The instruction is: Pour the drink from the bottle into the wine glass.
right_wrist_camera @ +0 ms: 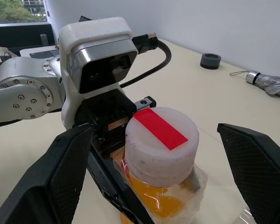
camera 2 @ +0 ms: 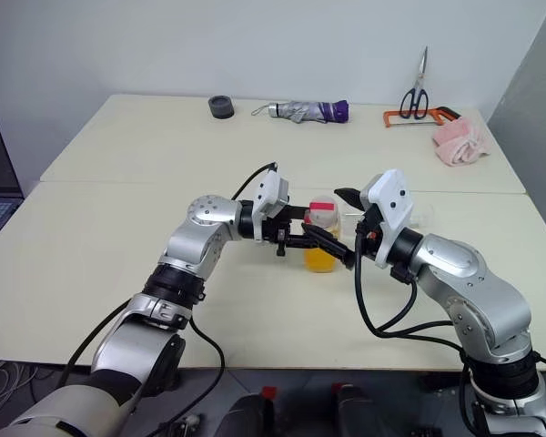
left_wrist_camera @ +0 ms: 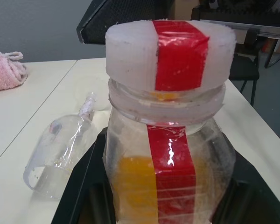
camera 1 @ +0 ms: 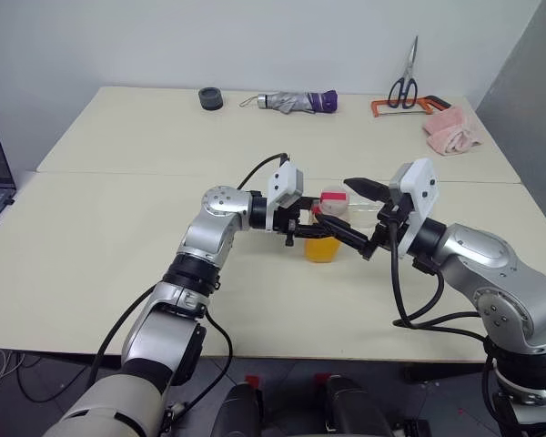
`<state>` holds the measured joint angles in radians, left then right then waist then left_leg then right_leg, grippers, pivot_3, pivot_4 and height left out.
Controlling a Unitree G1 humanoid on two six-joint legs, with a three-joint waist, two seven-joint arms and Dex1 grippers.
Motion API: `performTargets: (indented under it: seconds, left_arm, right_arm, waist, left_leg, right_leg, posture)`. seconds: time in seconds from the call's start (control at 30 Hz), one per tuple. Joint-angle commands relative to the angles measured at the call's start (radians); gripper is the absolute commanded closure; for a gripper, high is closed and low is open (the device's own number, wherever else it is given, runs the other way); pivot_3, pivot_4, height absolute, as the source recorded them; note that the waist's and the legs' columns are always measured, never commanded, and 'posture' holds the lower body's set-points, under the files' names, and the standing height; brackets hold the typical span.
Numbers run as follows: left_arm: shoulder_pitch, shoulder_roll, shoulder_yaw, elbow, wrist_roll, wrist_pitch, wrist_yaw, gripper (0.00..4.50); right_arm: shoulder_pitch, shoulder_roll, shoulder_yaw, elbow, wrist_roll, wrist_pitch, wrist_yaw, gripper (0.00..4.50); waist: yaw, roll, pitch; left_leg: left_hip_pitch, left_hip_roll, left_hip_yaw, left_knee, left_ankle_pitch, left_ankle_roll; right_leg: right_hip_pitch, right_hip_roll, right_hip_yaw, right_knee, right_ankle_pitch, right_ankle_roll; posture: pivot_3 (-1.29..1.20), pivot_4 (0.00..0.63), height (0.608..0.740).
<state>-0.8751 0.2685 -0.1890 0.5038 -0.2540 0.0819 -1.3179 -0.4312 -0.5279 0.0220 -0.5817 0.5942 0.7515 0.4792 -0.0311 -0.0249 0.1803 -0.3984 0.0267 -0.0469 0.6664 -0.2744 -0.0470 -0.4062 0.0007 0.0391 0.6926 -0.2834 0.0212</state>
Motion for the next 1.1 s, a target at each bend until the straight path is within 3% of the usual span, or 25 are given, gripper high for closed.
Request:
performTargets:
  seconds: [0.03,0.17,0.23,0.43,0.7,0.93,1.1]
  left_arm:
    - [-0.029,-0.004,0.022,-0.033,-0.015,-0.017,0.004,2.60]
    - [-0.028,-0.004,0.021,-0.037,-0.015,-0.016,0.006,2.60]
    - [-0.027,-0.004,0.021,-0.038,-0.015,-0.016,0.006,2.60]
    - [-0.026,-0.003,0.021,-0.041,-0.016,-0.014,0.005,2.60]
    - [-0.022,-0.001,0.021,-0.046,-0.017,-0.012,0.004,2.60]
    - [-0.018,-0.002,0.023,-0.053,-0.019,-0.008,0.003,2.61]
    - [-0.018,-0.002,0.023,-0.056,-0.023,-0.004,-0.003,2.61]
  right_arm:
    - [-0.026,0.006,-0.010,-0.007,-0.007,-0.024,0.005,0.00]
    - [-0.036,0.024,-0.005,0.001,-0.003,-0.025,0.005,0.00]
    - [-0.038,0.025,0.003,0.004,-0.012,-0.026,0.009,0.50]
    - [-0.036,0.029,0.011,0.005,-0.030,-0.030,0.016,2.57]
    - [-0.014,0.051,0.012,-0.002,-0.051,-0.087,0.020,2.65]
    - [0.020,0.156,-0.074,-0.014,0.089,-0.028,-0.021,2.65]
    - [0.035,0.101,-0.047,-0.034,0.050,-0.046,0.010,2.74]
  waist:
    - [0.000,0.000,0.000]
    - [0.000,0.000,0.000]
    - [0.000,0.000,0.000]
    - [0.000,0.000,0.000]
    - [0.000,0.000,0.000]
    - [0.000,0.000,0.000]
    - [0.000,0.000,0.000]
  left_leg:
    - [0.000,0.000,0.000,0.000,0.000,0.000]
    - [0.000,0.000,0.000,0.000,0.000,0.000]
    - [0.000,0.000,0.000,0.000,0.000,0.000]
    - [0.000,0.000,0.000,0.000,0.000,0.000]
    - [0.000,0.000,0.000,0.000,0.000,0.000]
    - [0.000,0.000,0.000,0.000,0.000,0.000]
    - [0.000,0.000,0.000,0.000,0.000,0.000]
  right_leg:
    - [0.000,0.000,0.000,0.000,0.000,0.000]
    - [0.000,0.000,0.000,0.000,0.000,0.000]
    - [0.000,0.000,0.000,0.000,0.000,0.000]
    - [0.000,0.000,0.000,0.000,0.000,0.000]
    - [0.000,0.000,0.000,0.000,0.000,0.000]
    - [0.000,0.000,0.000,0.000,0.000,0.000]
    - [0.000,0.000,0.000,0.000,0.000,0.000]
  posture:
    - [0.00,0.150,0.740]
    - [0.00,0.150,0.740]
    - [0.00,0.150,0.740]
    - [0.00,0.150,0.740]
    - [0.00,0.150,0.740]
    - [0.00,0.150,0.740]
    - [0.00,0.150,0.740]
